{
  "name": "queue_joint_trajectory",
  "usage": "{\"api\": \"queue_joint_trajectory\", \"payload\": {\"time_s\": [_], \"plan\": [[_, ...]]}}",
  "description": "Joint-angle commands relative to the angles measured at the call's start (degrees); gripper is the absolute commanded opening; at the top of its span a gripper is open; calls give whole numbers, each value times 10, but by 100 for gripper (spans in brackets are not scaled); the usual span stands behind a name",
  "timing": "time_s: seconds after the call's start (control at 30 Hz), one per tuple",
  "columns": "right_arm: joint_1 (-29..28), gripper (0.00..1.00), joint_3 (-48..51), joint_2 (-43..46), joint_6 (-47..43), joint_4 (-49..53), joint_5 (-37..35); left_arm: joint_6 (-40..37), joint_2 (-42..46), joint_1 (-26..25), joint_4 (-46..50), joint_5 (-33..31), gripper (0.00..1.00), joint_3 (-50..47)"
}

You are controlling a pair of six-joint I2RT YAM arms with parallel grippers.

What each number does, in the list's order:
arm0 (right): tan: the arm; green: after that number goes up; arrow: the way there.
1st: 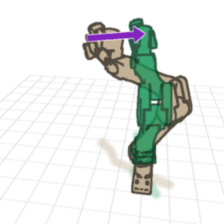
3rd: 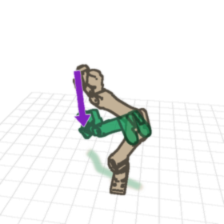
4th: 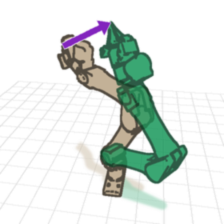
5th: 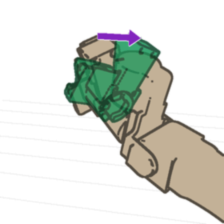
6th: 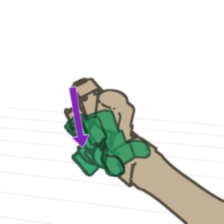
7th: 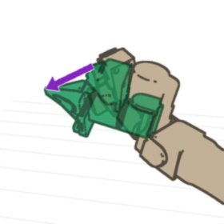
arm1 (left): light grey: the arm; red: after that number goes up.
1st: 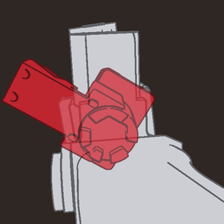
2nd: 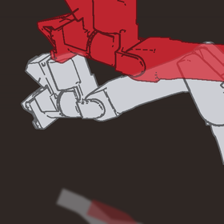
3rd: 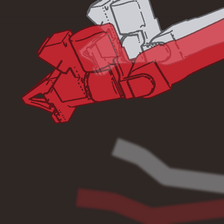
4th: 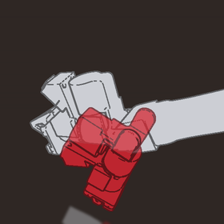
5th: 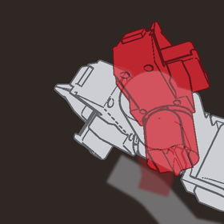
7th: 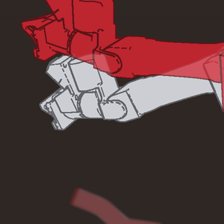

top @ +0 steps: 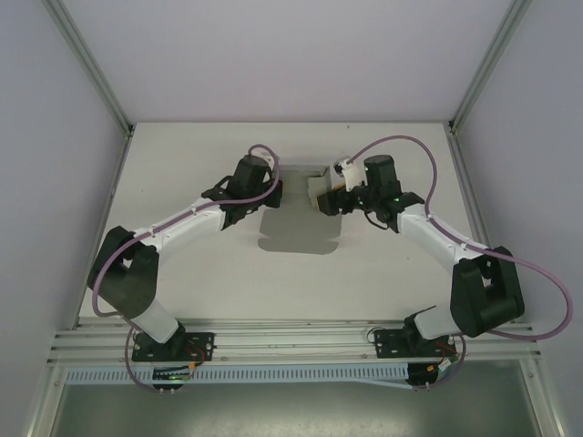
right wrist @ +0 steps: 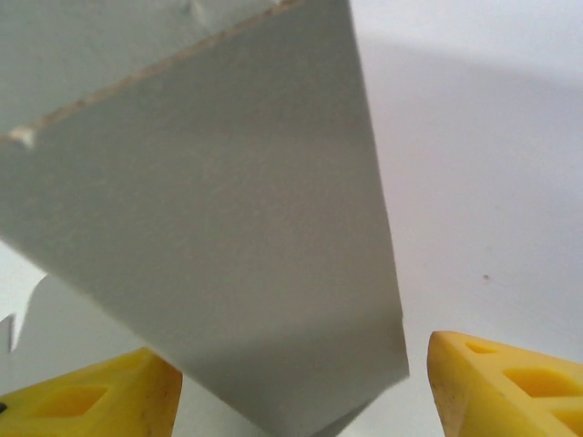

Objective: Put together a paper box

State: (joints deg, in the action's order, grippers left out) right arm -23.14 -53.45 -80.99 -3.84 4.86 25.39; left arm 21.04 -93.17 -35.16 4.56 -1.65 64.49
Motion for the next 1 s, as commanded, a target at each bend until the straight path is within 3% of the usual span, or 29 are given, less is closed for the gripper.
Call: {"api": "queue_joint_trajectory", "payload": {"time_s": [0.0, 0.2, 0.5, 0.63, 0.73, 0.87, 0.97], "plan": [[-19, 71, 2, 18, 36, -44, -108, 1, -5, -2, 8, -2, 0, 20], [-71, 63, -25, -13, 65, -48, -235, 4, -13, -2, 12, 7, 0, 28], [-76, 58, -53, -37, 58, -54, -170, 5, -11, -2, 15, 7, 0, 28], [-76, 57, -62, -45, 58, -39, -212, 4, -8, -3, 8, 17, 0, 27], [-76, 51, -65, -66, 68, -44, -254, 1, -6, -3, 4, 26, 0, 27], [-76, 31, -77, -103, 81, -61, -290, 0, -7, -4, 1, 32, 0, 29], [-77, 24, -98, -126, 96, -45, -361, 1, -9, -8, 2, 26, 0, 33]]}}
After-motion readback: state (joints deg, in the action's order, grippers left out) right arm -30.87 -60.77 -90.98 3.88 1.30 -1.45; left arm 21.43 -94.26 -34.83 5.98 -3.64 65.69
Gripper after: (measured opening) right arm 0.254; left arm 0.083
